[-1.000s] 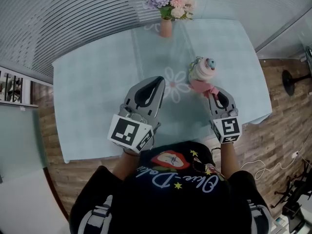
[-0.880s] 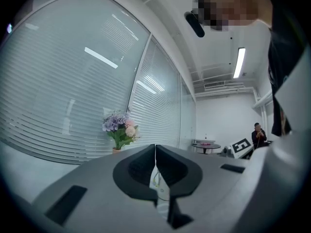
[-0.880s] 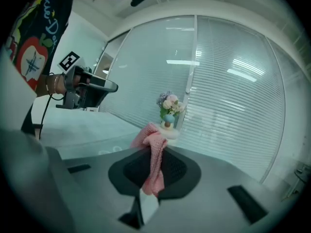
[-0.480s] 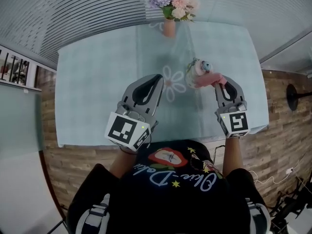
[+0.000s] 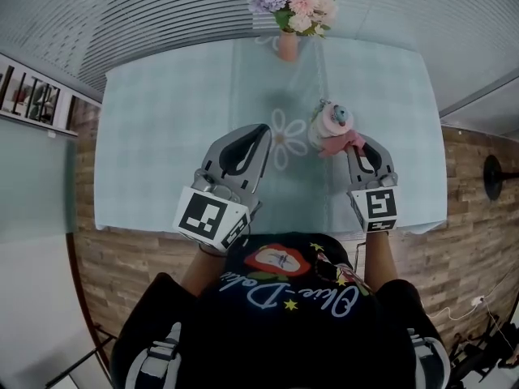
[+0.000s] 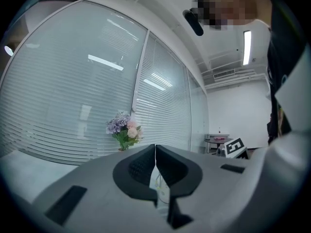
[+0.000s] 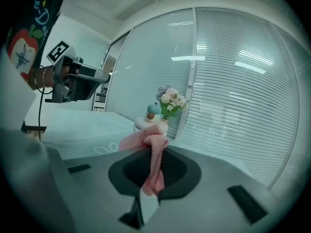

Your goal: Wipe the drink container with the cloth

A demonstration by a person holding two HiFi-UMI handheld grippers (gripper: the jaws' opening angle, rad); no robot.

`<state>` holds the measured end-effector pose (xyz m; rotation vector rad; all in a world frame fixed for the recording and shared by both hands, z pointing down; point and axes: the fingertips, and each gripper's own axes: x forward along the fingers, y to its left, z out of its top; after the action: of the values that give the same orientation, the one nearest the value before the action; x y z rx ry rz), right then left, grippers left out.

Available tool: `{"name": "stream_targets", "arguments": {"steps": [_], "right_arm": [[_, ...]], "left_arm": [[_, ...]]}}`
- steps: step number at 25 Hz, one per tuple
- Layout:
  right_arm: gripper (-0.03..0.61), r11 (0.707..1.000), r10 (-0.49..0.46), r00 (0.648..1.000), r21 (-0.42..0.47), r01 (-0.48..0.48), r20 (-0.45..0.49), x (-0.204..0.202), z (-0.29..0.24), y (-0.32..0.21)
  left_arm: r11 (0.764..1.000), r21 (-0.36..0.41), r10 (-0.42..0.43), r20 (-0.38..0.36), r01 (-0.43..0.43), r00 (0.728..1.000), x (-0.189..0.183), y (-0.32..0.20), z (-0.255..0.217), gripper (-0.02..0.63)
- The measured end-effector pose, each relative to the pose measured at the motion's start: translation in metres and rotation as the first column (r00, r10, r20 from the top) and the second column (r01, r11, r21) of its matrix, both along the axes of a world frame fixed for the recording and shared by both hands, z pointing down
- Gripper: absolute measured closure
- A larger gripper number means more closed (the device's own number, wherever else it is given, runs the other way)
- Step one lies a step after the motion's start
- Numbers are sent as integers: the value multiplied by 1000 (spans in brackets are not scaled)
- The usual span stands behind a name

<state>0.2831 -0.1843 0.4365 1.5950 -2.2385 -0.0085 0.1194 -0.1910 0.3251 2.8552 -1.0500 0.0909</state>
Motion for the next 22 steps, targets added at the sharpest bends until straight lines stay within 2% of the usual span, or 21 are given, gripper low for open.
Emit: {"name": "stream_targets", "arguments": {"steps": [12, 22], "right_arm": [[552, 992, -10, 1000, -129, 9, -9, 10, 46, -5], [552, 968, -61, 995, -250, 40, -78, 12, 87, -7]], "left_arm": [[1000, -5, -27, 29, 27, 999, 13, 5, 3, 609], [997, -9, -74, 49, 75, 996, 9, 8, 6, 609]]}}
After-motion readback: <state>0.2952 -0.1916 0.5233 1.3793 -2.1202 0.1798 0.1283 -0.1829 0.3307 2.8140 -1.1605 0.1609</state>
